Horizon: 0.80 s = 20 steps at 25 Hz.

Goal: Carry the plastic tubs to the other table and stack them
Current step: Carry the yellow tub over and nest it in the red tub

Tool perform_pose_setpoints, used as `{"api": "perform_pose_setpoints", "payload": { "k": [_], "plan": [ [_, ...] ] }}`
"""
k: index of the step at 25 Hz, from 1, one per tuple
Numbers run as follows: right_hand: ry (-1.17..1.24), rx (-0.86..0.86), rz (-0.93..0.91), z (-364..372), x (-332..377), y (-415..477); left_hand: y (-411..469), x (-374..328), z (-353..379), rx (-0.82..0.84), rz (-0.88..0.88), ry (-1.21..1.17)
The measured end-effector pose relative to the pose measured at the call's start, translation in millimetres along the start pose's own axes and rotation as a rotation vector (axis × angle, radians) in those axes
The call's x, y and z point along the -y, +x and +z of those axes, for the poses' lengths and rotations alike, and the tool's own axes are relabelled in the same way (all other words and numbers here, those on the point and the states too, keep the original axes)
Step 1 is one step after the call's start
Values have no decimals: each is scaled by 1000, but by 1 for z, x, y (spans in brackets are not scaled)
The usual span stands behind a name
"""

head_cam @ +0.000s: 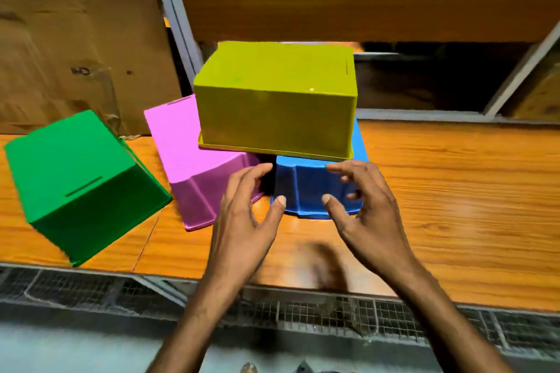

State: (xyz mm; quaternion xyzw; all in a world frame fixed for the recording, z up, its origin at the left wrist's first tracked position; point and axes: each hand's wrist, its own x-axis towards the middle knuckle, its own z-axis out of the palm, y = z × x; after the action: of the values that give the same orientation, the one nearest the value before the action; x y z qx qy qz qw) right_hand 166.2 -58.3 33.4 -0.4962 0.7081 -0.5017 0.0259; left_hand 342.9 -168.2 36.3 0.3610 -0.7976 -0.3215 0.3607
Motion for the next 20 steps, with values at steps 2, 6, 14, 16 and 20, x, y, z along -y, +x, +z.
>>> {"api": "perform_pose_setpoints", "payload": {
  "k": [2, 6, 14, 16, 20],
  "plan": [
    [-19, -123, 30, 17, 15, 22, 34, 9, -17, -30, 42, -48],
    [-92, -347, 101, 48, 34, 53, 99, 30, -45, -193, -9, -149],
    [-132, -466, 154, 32, 29, 128, 125, 17, -42, -157, -24, -209],
    [-272, -391, 51, 22, 31, 159, 125, 3, -28, -67, -2, -226],
    [-550, 68, -52, 14, 43, 249, 117, -34, 7, 7, -195, -492]
  ]
}}
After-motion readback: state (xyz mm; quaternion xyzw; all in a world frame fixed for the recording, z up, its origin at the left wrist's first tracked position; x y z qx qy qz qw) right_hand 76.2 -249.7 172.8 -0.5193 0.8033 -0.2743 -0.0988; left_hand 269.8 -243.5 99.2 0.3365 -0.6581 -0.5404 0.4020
